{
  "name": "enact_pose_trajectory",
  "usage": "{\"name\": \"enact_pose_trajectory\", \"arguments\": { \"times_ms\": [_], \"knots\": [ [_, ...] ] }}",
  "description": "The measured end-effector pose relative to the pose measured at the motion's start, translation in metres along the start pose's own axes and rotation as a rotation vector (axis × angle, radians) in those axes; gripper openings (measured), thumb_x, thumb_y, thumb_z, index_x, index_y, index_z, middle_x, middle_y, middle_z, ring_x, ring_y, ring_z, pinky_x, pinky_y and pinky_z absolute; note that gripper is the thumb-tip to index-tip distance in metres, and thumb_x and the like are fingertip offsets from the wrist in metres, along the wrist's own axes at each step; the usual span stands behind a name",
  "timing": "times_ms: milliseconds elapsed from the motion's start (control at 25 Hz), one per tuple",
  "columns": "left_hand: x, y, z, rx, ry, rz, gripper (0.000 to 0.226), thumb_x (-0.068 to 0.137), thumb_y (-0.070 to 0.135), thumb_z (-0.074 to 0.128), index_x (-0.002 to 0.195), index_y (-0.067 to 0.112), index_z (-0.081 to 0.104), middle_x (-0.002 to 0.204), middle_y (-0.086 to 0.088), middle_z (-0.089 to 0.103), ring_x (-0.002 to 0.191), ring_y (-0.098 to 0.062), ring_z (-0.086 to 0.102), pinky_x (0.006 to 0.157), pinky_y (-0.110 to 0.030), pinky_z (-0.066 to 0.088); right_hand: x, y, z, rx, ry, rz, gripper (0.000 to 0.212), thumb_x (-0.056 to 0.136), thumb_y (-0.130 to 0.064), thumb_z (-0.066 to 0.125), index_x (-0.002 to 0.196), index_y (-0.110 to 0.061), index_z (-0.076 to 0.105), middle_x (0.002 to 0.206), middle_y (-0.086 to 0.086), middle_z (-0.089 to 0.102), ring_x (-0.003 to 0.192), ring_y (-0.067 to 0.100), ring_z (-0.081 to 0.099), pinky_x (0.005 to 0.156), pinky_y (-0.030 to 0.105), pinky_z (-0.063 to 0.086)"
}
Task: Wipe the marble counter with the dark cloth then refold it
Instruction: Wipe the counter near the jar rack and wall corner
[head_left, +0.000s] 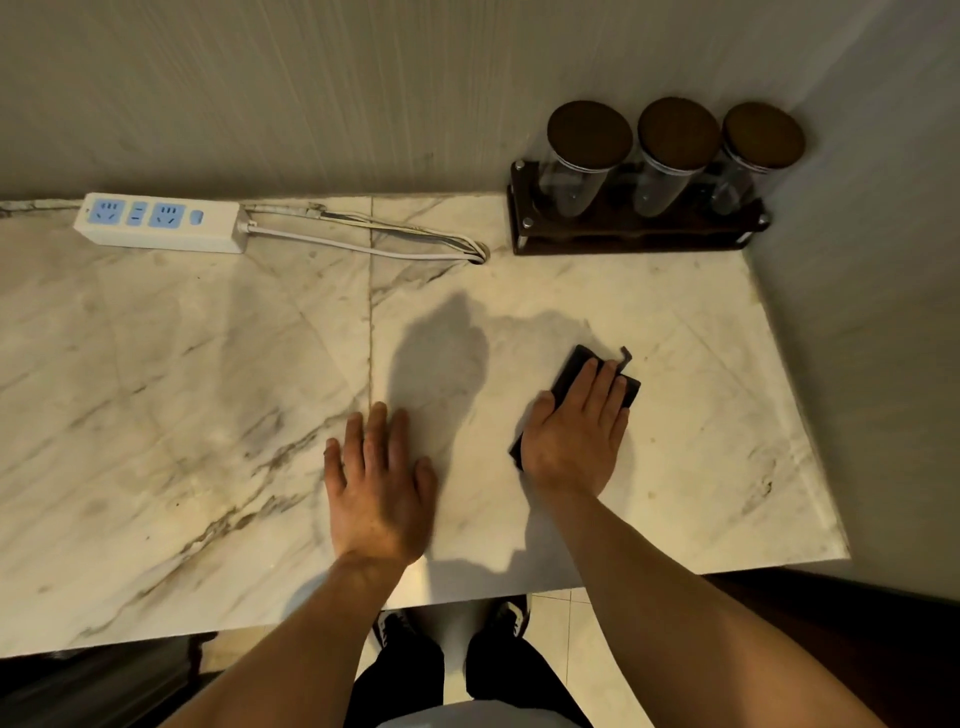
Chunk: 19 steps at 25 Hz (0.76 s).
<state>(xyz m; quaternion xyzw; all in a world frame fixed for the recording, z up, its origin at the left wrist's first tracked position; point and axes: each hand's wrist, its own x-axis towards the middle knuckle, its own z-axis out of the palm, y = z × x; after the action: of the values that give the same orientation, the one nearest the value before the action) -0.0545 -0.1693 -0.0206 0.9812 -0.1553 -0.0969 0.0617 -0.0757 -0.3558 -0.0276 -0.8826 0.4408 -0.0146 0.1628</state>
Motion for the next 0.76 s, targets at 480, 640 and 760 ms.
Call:
{"name": "enact_pose_trajectory", "arguments": {
  "times_ms": [480, 640, 760],
  "knots": [
    [-0.001, 0.002, 0.001, -0.021, -0.001, 0.019, 0.06, 0.097, 0.04, 0.026, 0.15, 0.013, 0.019, 0.159, -0.013, 0.015, 0.146, -0.033, 0.005, 0.118, -0.051, 0.0, -0.067, 0.034, -0.004, 0.0, -0.003, -0.073, 0.065, 0.096, -0.039, 0.02, 0.151, -0.01, 0.005, 0.161, 0.011, 0.006, 0.147, 0.025, 0.0, 0.12, 0.039, 0.0],
    [0.0, 0.013, -0.013, 0.022, 0.071, 0.044, 0.052, 0.089, 0.029, 0.046, 0.135, 0.006, 0.037, 0.141, -0.018, 0.037, 0.133, -0.04, 0.027, 0.112, -0.058, 0.016, -0.078, 0.051, -0.011, -0.025, -0.026, -0.196, 0.062, 0.095, -0.032, 0.028, 0.151, -0.009, 0.013, 0.16, 0.011, 0.013, 0.147, 0.026, 0.007, 0.119, 0.04, 0.003],
    [-0.003, 0.034, -0.015, -0.016, 0.116, 0.111, 0.055, 0.088, 0.025, 0.049, 0.137, 0.006, 0.035, 0.141, -0.018, 0.037, 0.134, -0.039, 0.027, 0.113, -0.059, 0.016, -0.076, 0.075, -0.023, -0.091, -0.072, -0.422, 0.061, 0.093, -0.03, 0.029, 0.149, -0.009, 0.021, 0.158, 0.011, 0.019, 0.146, 0.026, 0.015, 0.119, 0.042, 0.014]
  ]
}}
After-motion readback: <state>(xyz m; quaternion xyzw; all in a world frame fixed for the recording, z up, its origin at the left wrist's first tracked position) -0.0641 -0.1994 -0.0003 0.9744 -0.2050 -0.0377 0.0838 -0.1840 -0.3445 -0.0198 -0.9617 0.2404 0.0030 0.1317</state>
